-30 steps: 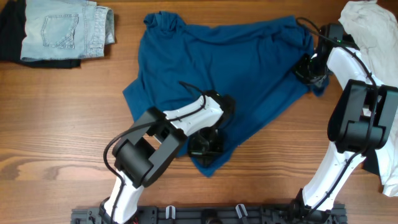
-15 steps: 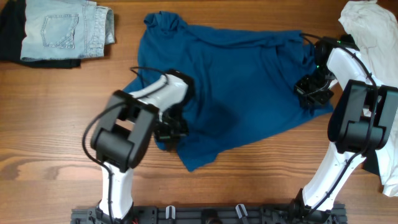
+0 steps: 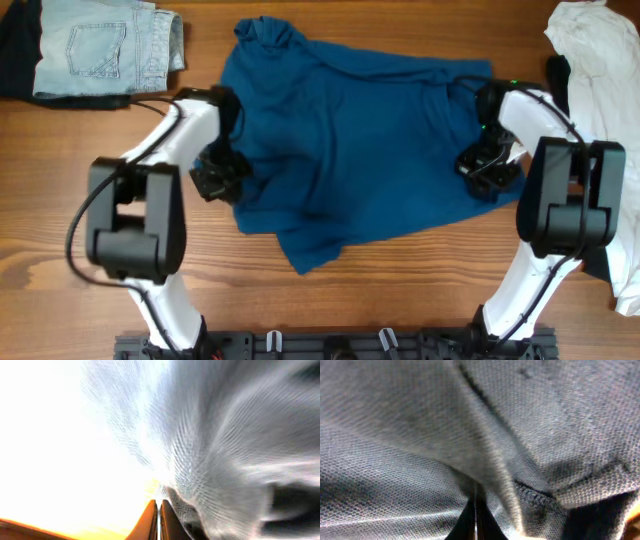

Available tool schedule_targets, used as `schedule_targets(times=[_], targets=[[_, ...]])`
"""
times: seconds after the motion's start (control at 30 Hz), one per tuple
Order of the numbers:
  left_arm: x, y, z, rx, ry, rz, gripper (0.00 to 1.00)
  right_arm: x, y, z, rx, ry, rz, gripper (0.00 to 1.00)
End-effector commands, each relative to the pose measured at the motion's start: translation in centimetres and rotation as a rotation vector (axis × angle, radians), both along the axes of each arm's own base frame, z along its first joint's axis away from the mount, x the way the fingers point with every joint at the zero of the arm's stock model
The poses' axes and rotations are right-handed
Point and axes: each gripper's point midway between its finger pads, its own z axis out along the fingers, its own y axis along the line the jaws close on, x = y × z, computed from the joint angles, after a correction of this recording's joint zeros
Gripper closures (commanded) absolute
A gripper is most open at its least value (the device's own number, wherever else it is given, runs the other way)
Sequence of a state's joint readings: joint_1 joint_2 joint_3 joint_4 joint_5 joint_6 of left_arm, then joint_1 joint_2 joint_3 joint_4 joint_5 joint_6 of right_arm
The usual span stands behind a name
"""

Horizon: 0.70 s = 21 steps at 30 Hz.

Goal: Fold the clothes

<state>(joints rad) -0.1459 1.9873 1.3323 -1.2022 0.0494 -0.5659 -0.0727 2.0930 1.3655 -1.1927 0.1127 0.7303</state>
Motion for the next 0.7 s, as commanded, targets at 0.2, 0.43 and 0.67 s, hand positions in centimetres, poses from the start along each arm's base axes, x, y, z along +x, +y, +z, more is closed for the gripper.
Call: schedule_targets(times=[0.2, 0.43, 0.67], targets=[[5.5, 5.4, 4.1, -0.107, -0.316, 0.138, 0.96, -4.1, 1.8, -0.3, 0.004, 0.041, -0.022, 0.96], [6.3, 5.0, 4.3, -0.163, -0.352, 0.135, 0.96, -1.3, -0.8, 4.7, -0.168, -0.207, -0.084, 0.96], [7.0, 4.3, 4.0, -0.168, -0.374, 0.103, 0.96, 1.7, -0.4, 7.9, -0.118, -0.412, 0.01, 0.95]])
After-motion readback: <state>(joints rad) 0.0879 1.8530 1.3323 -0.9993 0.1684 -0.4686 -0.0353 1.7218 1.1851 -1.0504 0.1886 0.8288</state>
